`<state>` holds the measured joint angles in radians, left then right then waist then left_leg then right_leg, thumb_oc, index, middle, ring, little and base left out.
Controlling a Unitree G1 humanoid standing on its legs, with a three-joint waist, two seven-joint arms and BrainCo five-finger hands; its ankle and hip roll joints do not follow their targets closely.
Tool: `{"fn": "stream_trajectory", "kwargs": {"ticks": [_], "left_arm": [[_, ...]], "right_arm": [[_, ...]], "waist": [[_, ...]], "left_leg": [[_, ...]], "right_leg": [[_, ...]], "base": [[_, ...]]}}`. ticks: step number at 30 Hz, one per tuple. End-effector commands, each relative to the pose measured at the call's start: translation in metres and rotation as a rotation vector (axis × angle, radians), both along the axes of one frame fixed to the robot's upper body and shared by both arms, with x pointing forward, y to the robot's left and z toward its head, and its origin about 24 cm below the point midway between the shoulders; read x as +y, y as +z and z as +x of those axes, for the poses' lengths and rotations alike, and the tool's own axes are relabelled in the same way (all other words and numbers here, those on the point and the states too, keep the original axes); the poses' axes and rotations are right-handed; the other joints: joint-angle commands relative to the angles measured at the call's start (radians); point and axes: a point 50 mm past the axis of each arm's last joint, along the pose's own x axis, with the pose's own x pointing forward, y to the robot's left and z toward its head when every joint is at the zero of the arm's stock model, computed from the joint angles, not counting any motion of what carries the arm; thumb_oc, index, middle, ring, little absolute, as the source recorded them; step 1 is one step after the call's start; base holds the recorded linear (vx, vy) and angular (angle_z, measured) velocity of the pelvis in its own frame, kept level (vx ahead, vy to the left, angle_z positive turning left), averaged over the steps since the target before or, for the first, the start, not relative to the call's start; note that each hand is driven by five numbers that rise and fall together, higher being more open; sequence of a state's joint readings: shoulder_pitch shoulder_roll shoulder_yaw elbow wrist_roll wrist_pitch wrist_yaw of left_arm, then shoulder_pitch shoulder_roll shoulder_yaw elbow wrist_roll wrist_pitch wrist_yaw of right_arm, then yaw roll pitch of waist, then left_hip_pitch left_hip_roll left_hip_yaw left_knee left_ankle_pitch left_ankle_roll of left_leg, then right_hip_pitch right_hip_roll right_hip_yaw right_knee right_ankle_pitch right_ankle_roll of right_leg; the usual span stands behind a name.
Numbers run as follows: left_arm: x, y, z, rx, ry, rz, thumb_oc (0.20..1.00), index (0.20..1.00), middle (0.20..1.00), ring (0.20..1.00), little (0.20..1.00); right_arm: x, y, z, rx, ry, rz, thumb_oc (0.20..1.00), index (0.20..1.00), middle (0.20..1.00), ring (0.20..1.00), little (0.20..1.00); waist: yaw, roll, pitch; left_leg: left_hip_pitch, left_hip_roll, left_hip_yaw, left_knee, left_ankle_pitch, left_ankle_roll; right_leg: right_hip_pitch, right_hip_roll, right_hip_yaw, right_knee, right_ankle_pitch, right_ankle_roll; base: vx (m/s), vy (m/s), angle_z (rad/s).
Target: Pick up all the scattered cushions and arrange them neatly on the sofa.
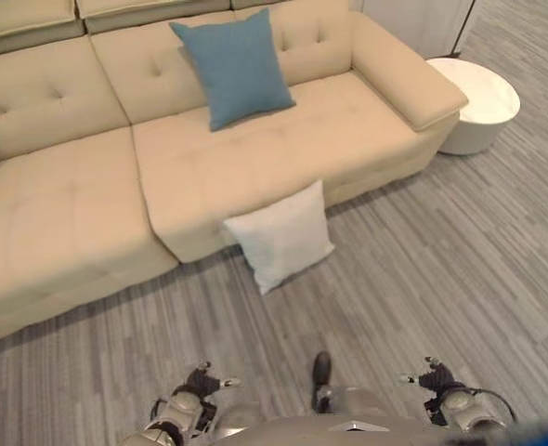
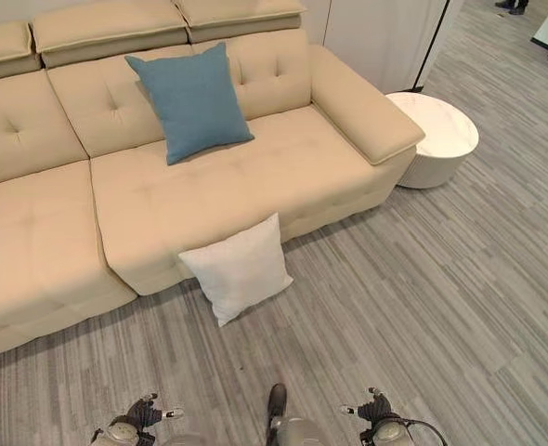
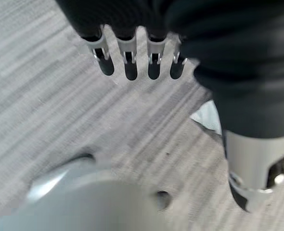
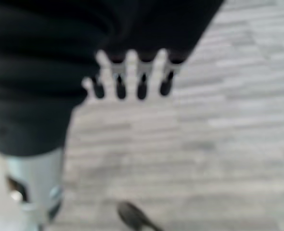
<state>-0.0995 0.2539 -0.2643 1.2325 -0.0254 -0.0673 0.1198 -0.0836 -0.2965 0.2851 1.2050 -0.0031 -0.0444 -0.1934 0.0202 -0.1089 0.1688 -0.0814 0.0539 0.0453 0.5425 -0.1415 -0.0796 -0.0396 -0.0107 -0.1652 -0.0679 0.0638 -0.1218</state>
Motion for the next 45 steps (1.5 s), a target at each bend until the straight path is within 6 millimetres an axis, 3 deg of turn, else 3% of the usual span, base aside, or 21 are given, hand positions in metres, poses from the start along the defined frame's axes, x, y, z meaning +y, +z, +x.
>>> {"fn": "stream_trajectory", "kwargs": {"ticks": [1,3,4,5,8,10,13,17,20,26,35,38,41,45], "left_arm": [[-0.004,0.011,0.028,-0.099,-0.034,-0.021,1.0,1.0,1.0,1.0,1.0],[-0.004,0.011,0.028,-0.099,-0.038,-0.018,1.0,1.0,1.0,1.0,1.0],[-0.001,0.011,0.026,-0.093,-0.038,-0.012,1.0,1.0,1.0,1.0,1.0],[-0.001,0.01,0.024,-0.088,-0.028,-0.013,1.0,1.0,1.0,1.0,1.0],[0.003,0.007,0.015,-0.056,-0.026,-0.001,1.0,1.0,1.0,1.0,1.0],[0.011,0.007,0.011,-0.04,-0.013,0.019,1.0,1.0,1.0,1.0,1.0],[0.018,0.009,0.011,-0.045,0.005,0.034,1.0,1.0,1.0,1.0,1.0],[0.021,0.011,0.013,-0.057,0.007,0.041,1.0,1.0,1.0,1.0,1.0],[0.02,0.011,0.014,-0.061,0.003,0.039,1.0,1.0,1.0,1.0,1.0],[0.019,0.01,0.013,-0.056,0.002,0.037,1.0,1.0,1.0,1.0,1.0],[0.019,0.006,0.004,-0.028,0.015,0.037,1.0,1.0,1.0,1.0,1.0],[0.016,0.008,0.011,-0.05,0.008,0.03,1.0,1.0,1.0,1.0,1.0],[0.01,0.016,0.032,-0.115,-0.025,0.02,1.0,1.0,1.0,1.0,1.0],[0.002,0.02,0.042,-0.145,-0.059,0.006,1.0,1.0,1.0,1.0,1.0]], "right_arm": [[-0.024,0.008,0.001,-0.016,-0.026,-0.059,1.0,1.0,1.0,1.0,1.0],[-0.024,0.008,0.002,-0.02,-0.032,-0.058,1.0,1.0,1.0,1.0,1.0],[-0.025,0.009,0.001,-0.019,-0.029,-0.066,1.0,1.0,1.0,1.0,1.0],[-0.024,0.008,0.002,-0.02,-0.024,-0.061,1.0,1.0,1.0,1.0,1.0],[-0.021,0.006,-0.002,-0.006,-0.017,-0.051,1.0,1.0,1.0,1.0,1.0],[-0.014,0.009,0.01,-0.035,0.017,-0.038,1.0,1.0,1.0,1.0,1.0],[-0.012,0.011,0.017,-0.057,0.023,-0.031,1.0,1.0,1.0,1.0,1.0],[-0.012,0.012,0.021,-0.068,0.024,-0.028,1.0,1.0,1.0,1.0,1.0],[-0.014,0.014,0.023,-0.07,0.034,-0.037,1.0,1.0,1.0,1.0,1.0],[-0.015,0.013,0.021,-0.057,0.046,-0.049,1.0,1.0,1.0,1.0,1.0],[-0.012,0.012,0.019,-0.054,0.059,-0.04,1.0,1.0,1.0,1.0,1.0],[-0.012,0.014,0.023,-0.078,0.059,-0.036,1.0,1.0,1.0,1.0,1.0],[-0.015,0.018,0.028,-0.106,0.046,-0.04,1.0,1.0,1.0,1.0,1.0],[-0.023,0.019,0.025,-0.115,0.016,-0.05,1.0,1.0,1.0,1.0,1.0]], "waist": [[-0.001,-0.004,0.045],[0.006,0.0,0.047],[0.021,0.015,0.049],[0.021,0.018,0.044],[0.019,0.019,0.026],[0.025,0.021,0.028],[0.022,0.031,0.031],[0.005,0.043,0.028],[-0.03,0.043,0.043],[-0.034,0.033,0.038],[-0.021,0.03,0.004],[-0.019,0.03,0.008],[-0.027,0.035,0.017],[-0.039,0.04,0.026]], "left_leg": [[-0.059,-0.038,0.065,-0.296,0.052,0.056],[-0.082,-0.038,0.079,-0.324,0.077,0.054],[-0.107,-0.043,0.072,-0.393,0.13,0.044],[-0.088,-0.043,0.071,-0.423,0.133,0.044],[-0.064,-0.056,0.067,-0.435,0.127,0.056],[-0.021,-0.079,0.068,-0.436,0.088,0.094],[0.012,-0.087,0.068,-0.43,0.059,0.115],[0.065,-0.099,0.039,-0.444,0.034,0.125],[0.117,-0.122,-0.01,-0.458,0.024,0.122],[0.141,-0.131,-0.045,-0.46,0.009,0.111],[0.157,-0.095,-0.078,-0.503,0.028,0.074],[0.141,-0.08,-0.091,-0.516,0.046,0.06],[0.096,-0.064,-0.116,-0.546,0.078,0.043],[0.063,-0.046,-0.085,-0.539,0.097,0.028]], "right_leg": [[0.046,-0.045,0.015,0.089,-0.122,0.167],[0.059,-0.04,0.019,0.085,-0.128,0.166],[0.081,-0.017,0.034,0.087,-0.145,0.167],[0.086,-0.013,0.039,0.094,-0.155,0.169],[0.096,-0.025,0.04,0.114,-0.163,0.185],[0.036,-0.057,0.057,0.286,-0.135,0.226],[-0.018,-0.077,0.072,0.401,-0.1,0.242],[-0.079,-0.069,0.085,0.353,-0.097,0.223],[-0.135,-0.05,0.153,0.235,-0.046,0.242],[-0.113,-0.049,0.168,0.191,-0.031,0.242],[-0.045,-0.032,0.117,0.147,-0.065,0.211],[-0.036,-0.027,0.091,0.137,-0.082,0.199],[-0.055,-0.019,0.055,0.135,-0.107,0.181],[-0.033,-0.034,0.0,0.115,-0.121,0.176]], "base": [[0.34,0.029,0.26],[0.21,0.081,0.25],[0.23,0.137,0.23],[0.33,0.203,0.06],[0.18,0.155,-0.5],[0.24,0.324,-0.64],[0.11,0.148,-0.24],[0.18,0.052,0.26],[0.23,-0.016,0.46],[0.1,-0.071,0.44],[0.08,-0.124,0.21],[0.01,-0.13,0.31],[-0.06,-0.134,0.66],[0.01,-0.035,1.07]]}}
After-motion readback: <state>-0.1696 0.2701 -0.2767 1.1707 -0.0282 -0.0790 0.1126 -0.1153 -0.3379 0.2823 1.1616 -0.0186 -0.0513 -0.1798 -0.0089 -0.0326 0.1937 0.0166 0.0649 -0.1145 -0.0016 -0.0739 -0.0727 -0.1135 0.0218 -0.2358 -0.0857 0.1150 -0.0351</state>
